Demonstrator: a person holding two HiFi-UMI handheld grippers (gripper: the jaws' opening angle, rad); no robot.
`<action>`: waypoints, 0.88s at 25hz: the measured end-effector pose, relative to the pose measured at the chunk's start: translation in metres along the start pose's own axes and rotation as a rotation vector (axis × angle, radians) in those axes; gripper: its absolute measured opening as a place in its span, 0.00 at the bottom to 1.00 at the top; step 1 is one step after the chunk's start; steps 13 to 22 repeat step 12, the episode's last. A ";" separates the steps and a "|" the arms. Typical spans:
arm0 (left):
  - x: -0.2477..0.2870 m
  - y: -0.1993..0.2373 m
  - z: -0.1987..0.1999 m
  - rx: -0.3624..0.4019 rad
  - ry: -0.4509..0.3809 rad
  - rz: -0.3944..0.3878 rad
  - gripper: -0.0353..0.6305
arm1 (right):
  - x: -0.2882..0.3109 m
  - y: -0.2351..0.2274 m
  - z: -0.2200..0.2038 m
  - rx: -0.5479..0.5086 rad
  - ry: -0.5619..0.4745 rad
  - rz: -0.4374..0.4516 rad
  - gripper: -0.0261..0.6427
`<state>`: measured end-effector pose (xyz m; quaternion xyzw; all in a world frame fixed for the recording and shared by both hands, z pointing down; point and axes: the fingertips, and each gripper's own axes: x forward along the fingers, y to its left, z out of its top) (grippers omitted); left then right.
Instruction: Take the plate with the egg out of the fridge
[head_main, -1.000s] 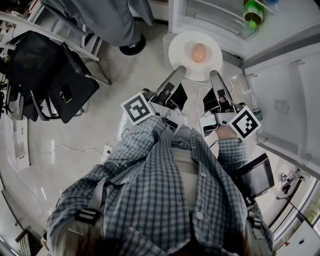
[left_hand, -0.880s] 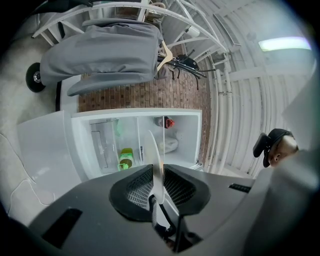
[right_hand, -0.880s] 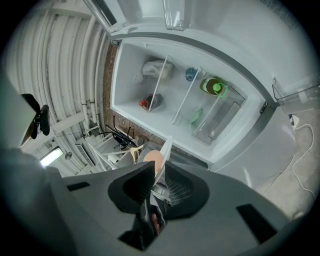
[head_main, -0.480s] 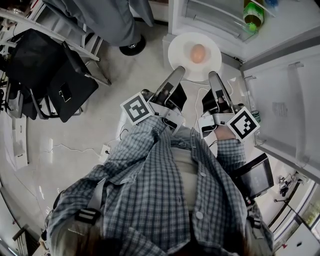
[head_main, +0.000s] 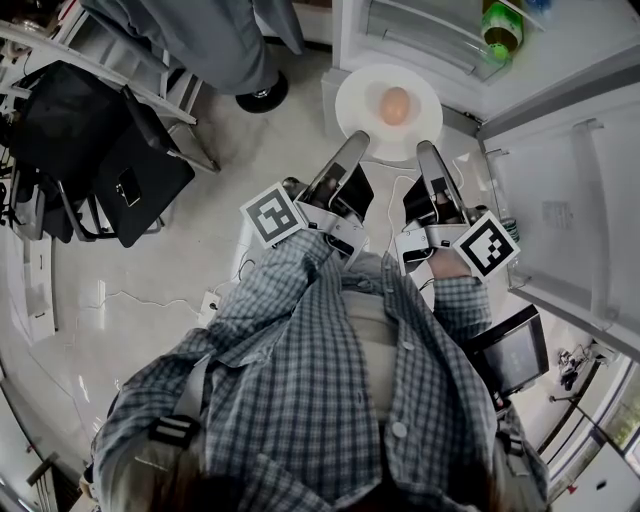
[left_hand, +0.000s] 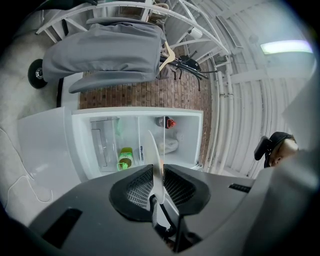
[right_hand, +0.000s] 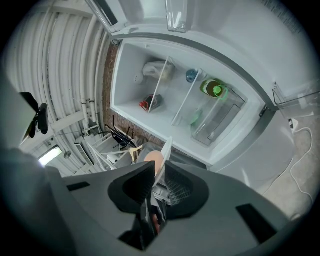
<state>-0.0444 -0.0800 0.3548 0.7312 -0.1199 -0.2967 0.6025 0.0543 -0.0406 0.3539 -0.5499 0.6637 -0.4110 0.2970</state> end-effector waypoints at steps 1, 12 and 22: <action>0.000 0.000 0.000 -0.001 0.001 0.000 0.16 | 0.000 0.000 0.000 0.001 -0.001 -0.001 0.14; 0.002 0.000 0.002 -0.002 0.013 -0.005 0.16 | 0.002 0.000 0.001 0.009 -0.008 -0.002 0.14; 0.002 0.000 0.002 -0.002 0.013 -0.005 0.16 | 0.002 0.000 0.001 0.009 -0.008 -0.002 0.14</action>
